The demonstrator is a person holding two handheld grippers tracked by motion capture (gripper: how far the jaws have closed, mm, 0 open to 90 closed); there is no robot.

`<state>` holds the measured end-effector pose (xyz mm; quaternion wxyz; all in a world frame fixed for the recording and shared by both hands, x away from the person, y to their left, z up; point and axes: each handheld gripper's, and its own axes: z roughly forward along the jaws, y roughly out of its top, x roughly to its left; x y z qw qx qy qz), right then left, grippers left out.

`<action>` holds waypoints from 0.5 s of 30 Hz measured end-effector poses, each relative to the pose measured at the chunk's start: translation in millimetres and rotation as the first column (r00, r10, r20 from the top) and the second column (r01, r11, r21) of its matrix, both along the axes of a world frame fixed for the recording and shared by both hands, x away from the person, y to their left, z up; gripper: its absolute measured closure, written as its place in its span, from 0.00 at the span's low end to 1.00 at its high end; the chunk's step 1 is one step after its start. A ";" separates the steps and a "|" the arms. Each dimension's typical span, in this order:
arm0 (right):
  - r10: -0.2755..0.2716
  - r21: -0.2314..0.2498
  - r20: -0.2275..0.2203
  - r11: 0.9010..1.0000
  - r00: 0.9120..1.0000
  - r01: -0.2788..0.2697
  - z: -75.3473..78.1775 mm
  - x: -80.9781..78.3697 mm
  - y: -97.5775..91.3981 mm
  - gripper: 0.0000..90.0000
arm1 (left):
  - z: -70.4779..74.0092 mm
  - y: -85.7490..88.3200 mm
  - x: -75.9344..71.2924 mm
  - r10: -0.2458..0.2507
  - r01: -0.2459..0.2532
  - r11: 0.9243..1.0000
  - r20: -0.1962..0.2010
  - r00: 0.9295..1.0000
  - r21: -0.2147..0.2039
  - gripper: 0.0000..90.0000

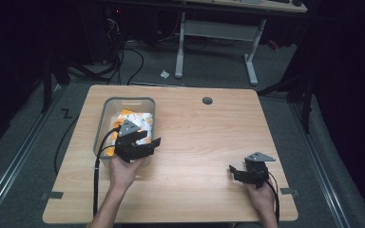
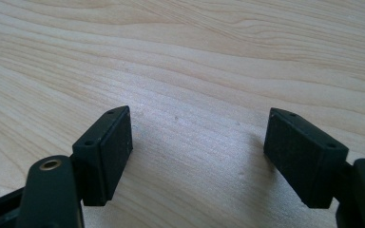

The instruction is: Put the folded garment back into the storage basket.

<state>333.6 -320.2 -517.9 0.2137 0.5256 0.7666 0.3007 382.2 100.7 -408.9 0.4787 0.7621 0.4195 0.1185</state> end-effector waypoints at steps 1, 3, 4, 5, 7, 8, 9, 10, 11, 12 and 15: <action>-0.001 0.000 0.000 1.000 1.000 0.001 0.0 0.0 0.0 0.27 | -0.3 -1.3 -0.9 -0.002 0.002 1.000 -0.003 1.000 -0.006 0.44; -0.001 0.001 -0.001 1.000 1.000 0.001 0.1 0.0 0.1 0.27 | -0.6 -4.4 -2.8 -0.011 0.011 1.000 -0.002 1.000 -0.007 0.43; -0.001 0.001 -0.001 1.000 1.000 0.001 0.1 0.0 0.1 0.27 | -1.0 -6.0 -3.7 -0.016 0.016 1.000 -0.001 1.000 -0.003 0.43; -0.001 0.001 -0.001 1.000 1.000 0.001 0.0 0.0 0.1 0.27 | -1.2 -7.2 -4.3 -0.019 0.019 1.000 -0.001 1.000 -0.001 0.43; -0.001 0.001 -0.001 1.000 1.000 0.001 0.1 0.0 0.1 0.27 | -2.2 -10.4 -5.6 -0.026 0.026 1.000 -0.004 1.000 0.000 0.43; -0.001 0.001 -0.001 1.000 1.000 0.001 0.0 0.0 0.1 0.27 | -2.7 -11.7 -5.9 -0.029 0.029 1.000 -0.005 1.000 -0.004 0.43; -0.001 0.001 -0.001 1.000 1.000 0.001 0.0 0.0 0.1 0.27 | -3.1 -12.7 -6.2 -0.033 0.033 0.999 -0.005 0.999 -0.005 0.43; -0.001 0.001 -0.001 1.000 1.000 0.001 0.0 0.0 0.1 0.27 | -3.6 -13.9 -6.7 -0.036 0.036 0.999 -0.005 0.999 -0.009 0.43; -0.001 0.001 -0.001 1.000 1.000 0.001 0.0 0.0 0.1 0.27 | -4.1 -15.0 -7.1 -0.040 0.040 0.999 -0.005 0.999 -0.009 0.43; -0.001 0.001 -0.001 1.000 1.000 0.001 0.0 0.0 0.1 0.27 | -4.6 -16.3 -7.6 -0.042 0.042 0.999 -0.005 0.999 -0.008 0.43; -0.001 0.001 0.000 1.000 1.000 0.001 0.0 0.0 0.1 0.27 | -5.7 -19.7 -8.9 -0.051 0.051 0.999 -0.009 0.999 -0.009 0.43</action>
